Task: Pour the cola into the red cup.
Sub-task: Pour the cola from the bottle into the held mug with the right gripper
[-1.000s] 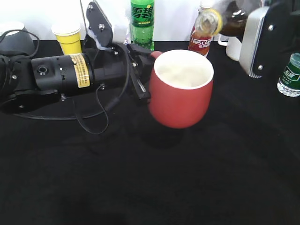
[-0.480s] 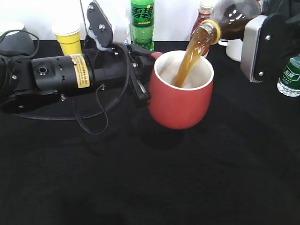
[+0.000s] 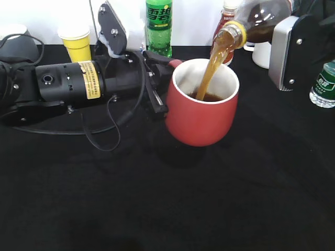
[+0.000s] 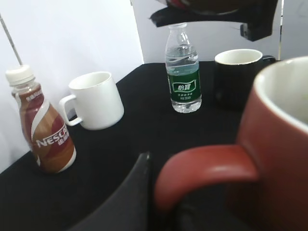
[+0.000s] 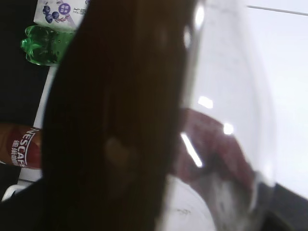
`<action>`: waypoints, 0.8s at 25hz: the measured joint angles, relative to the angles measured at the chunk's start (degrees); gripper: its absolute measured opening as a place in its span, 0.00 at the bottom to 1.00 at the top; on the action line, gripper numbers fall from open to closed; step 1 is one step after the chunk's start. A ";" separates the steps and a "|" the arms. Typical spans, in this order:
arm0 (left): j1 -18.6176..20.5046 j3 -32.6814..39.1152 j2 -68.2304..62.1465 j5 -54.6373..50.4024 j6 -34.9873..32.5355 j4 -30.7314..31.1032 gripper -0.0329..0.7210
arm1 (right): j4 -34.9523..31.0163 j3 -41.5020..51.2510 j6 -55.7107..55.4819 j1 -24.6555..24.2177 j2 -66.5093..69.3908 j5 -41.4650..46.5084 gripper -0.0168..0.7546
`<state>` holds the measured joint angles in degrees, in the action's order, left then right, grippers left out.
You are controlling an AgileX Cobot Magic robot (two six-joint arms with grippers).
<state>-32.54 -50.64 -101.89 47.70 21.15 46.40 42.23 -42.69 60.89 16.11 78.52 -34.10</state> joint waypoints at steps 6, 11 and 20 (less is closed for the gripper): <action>0.00 0.00 0.00 1.01 0.00 0.54 0.11 | 0.00 -0.04 0.00 0.00 0.00 -0.05 0.66; 0.00 0.00 0.00 1.28 0.00 0.81 0.11 | 0.00 -0.04 0.23 0.00 0.00 -0.38 0.66; 0.00 0.00 0.00 1.28 -0.05 0.87 0.11 | -0.16 -0.04 1.46 0.00 -0.05 -0.38 0.66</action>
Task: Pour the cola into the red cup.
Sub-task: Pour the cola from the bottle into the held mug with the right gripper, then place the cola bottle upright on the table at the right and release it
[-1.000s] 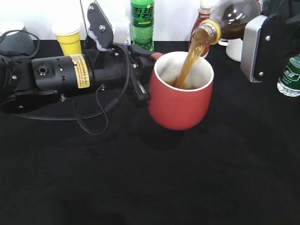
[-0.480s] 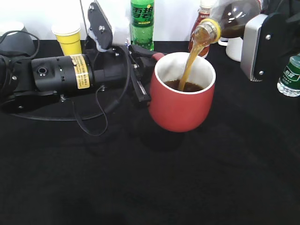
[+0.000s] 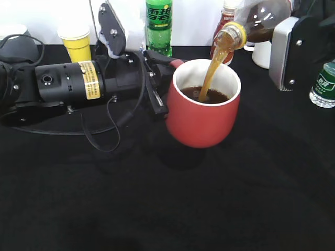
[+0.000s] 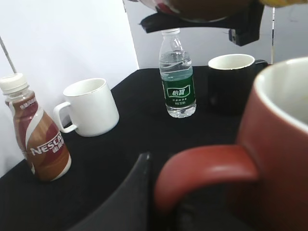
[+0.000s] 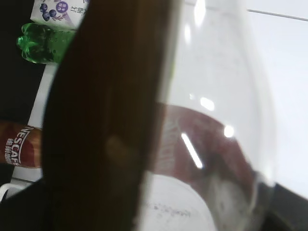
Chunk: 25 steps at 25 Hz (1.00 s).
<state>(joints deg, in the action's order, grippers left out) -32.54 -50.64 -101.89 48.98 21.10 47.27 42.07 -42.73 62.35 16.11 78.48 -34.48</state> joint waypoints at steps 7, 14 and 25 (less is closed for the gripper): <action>0.00 0.00 0.00 0.05 -0.05 -5.22 0.11 | -0.05 0.00 -20.37 0.00 0.00 0.00 0.66; 6.22 0.00 0.00 -0.74 -0.05 -5.43 0.11 | -0.31 0.00 -80.74 0.00 0.00 0.00 0.66; 28.44 0.00 -5.25 -1.31 -7.46 -13.62 0.11 | -0.31 0.00 -93.59 0.00 -0.01 -1.05 0.66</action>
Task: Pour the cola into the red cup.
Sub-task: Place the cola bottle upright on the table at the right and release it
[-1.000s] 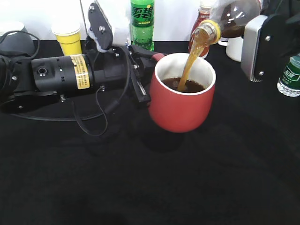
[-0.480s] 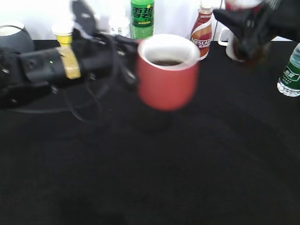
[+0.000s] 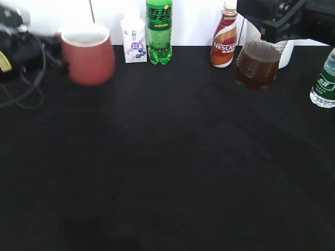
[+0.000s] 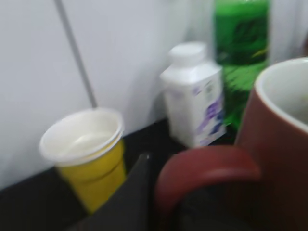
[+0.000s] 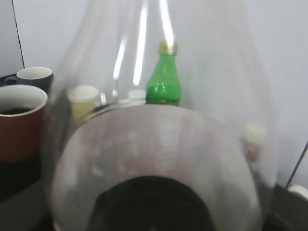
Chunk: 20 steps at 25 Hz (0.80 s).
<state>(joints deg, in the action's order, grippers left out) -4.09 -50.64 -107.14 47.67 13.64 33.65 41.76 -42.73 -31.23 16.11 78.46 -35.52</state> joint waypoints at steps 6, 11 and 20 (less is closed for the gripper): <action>0.00 -0.02 -12.66 9.10 -9.66 -15.58 0.11 | 0.00 0.00 -0.05 0.00 0.00 -0.06 0.66; 0.00 -3.02 -16.49 11.02 -9.97 -16.76 0.13 | 0.00 0.00 -0.10 0.00 0.71 -0.13 0.66; 0.00 11.90 -2.02 4.14 -9.01 -17.14 0.45 | -2.64 0.00 0.83 0.00 1.24 -0.45 0.66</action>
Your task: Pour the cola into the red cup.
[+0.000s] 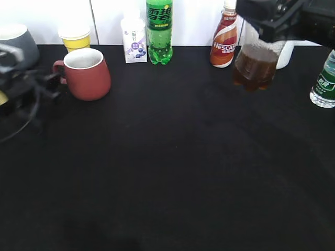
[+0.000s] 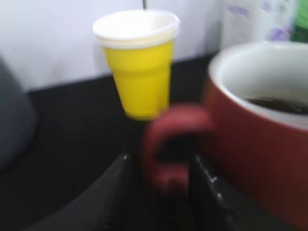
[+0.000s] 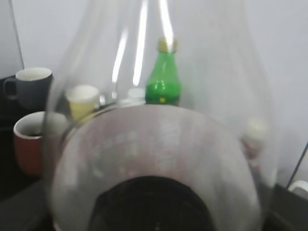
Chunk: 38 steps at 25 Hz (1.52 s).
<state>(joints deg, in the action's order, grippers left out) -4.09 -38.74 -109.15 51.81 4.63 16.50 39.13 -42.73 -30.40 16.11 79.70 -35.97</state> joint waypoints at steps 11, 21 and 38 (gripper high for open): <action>-3.31 15.75 24.68 -1.09 0.00 4.23 0.45 | -27.82 -5.72 30.81 0.00 30.68 -21.40 0.66; -3.31 15.75 24.68 -1.63 0.00 4.79 0.45 | -30.58 -7.66 22.42 0.00 30.47 -10.55 0.80; -21.01 -4.43 54.04 -86.61 23.47 -3.34 0.45 | -36.53 -10.91 26.30 0.61 -5.44 60.47 0.76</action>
<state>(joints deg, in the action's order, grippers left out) -25.11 -43.17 -55.12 -34.80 28.10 13.16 2.59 -53.63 -4.10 16.72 74.26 24.49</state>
